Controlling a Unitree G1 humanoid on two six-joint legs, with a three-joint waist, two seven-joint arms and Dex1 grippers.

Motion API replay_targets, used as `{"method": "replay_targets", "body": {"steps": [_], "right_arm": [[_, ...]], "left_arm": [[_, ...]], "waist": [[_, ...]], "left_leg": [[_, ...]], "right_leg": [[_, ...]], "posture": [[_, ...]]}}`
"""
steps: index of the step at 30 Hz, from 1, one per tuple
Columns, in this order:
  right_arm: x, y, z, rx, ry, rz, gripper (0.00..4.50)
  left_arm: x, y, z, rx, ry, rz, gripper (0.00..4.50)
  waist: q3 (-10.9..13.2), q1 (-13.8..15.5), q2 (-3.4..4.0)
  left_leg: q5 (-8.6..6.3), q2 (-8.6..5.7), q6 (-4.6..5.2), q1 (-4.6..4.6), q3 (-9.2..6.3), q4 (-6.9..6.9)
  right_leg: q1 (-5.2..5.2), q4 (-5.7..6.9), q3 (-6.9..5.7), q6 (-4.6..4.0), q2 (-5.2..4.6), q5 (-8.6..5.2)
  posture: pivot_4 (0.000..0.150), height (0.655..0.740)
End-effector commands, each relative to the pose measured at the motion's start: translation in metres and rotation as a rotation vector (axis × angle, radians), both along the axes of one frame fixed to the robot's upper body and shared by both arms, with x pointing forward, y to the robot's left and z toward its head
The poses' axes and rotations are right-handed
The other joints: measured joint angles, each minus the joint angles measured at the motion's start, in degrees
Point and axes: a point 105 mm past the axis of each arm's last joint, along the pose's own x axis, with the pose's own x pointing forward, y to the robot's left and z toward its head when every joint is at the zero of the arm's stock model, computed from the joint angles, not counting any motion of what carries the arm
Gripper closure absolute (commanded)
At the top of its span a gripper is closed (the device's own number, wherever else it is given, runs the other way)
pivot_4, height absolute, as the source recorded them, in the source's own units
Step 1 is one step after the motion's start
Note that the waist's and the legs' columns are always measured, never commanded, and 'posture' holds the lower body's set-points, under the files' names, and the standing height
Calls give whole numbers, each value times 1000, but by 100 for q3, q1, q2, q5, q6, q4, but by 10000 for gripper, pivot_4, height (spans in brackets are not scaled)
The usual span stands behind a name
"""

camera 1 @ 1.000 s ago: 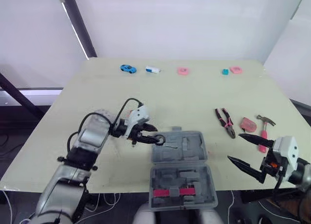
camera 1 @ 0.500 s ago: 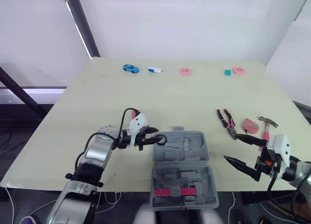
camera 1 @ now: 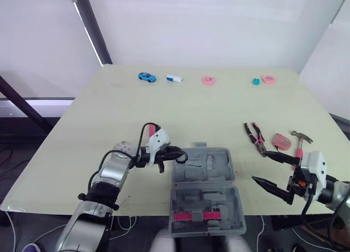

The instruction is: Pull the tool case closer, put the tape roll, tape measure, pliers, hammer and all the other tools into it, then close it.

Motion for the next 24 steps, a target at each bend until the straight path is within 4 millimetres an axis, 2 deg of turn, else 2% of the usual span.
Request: {"method": "replay_targets", "body": {"steps": [1, 6, 9, 13, 16, 20, 24], "right_arm": [[0, -1, 8, -4, -39, 0, 0], [1, -1, 6, -9, -35, 1, 0], [2, 2, 4, -13, -21, 9, 0], [4, 5, 0, -15, -4, 18, 0], [16, 10, 0, 73, -14, -43, 0], [27, 16, -3, 126, -32, -105, 0], [49, 23, -21, 83, -26, -182, 0]], "left_arm": [[3, -7, 4, 5, -44, -27, 36502], [5, -8, -17, 103, -61, -31, 36502], [2, -2, -38, 184, -40, -27, 36502], [0, -3, -40, 165, -46, -24, 36502], [1, -6, -13, -26, -66, 52, 36502], [-1, -2, 16, -204, -126, 183, 36502], [-16, 22, 34, -352, -200, 356, 36502]], "waist": [[0, 0, 0], [0, 1, 0], [-4, 3, 1], [-15, -6, 10], [-14, -42, 11], [-13, -79, 11], [-14, -129, 10]], "left_leg": [[0, 0, 0, 0, 0, 0], [0, -1, 0, 0, 0, 0], [0, -1, 0, 3, -2, 0], [-1, 0, 0, 39, 0, -6], [-1, 4, 0, 84, 9, -21], [-1, 8, 0, 80, 7, -22], [-1, 7, 0, 81, 7, -23]], "right_leg": [[0, 0, 0, 0, 0, 0], [0, -1, 0, 0, 0, 0], [5, -1, -1, 0, 0, 0], [42, -6, 0, -2, 0, -1], [78, -7, 8, -19, -1, -12], [74, -6, 6, -6, -1, -4], [73, -6, 10, -4, -6, -3]], "posture": [[1500, 7400], [1500, 7400], [1500, 7400], [1500, 7400], [1500, 7400], [1500, 7400], [1500, 7400]]}}
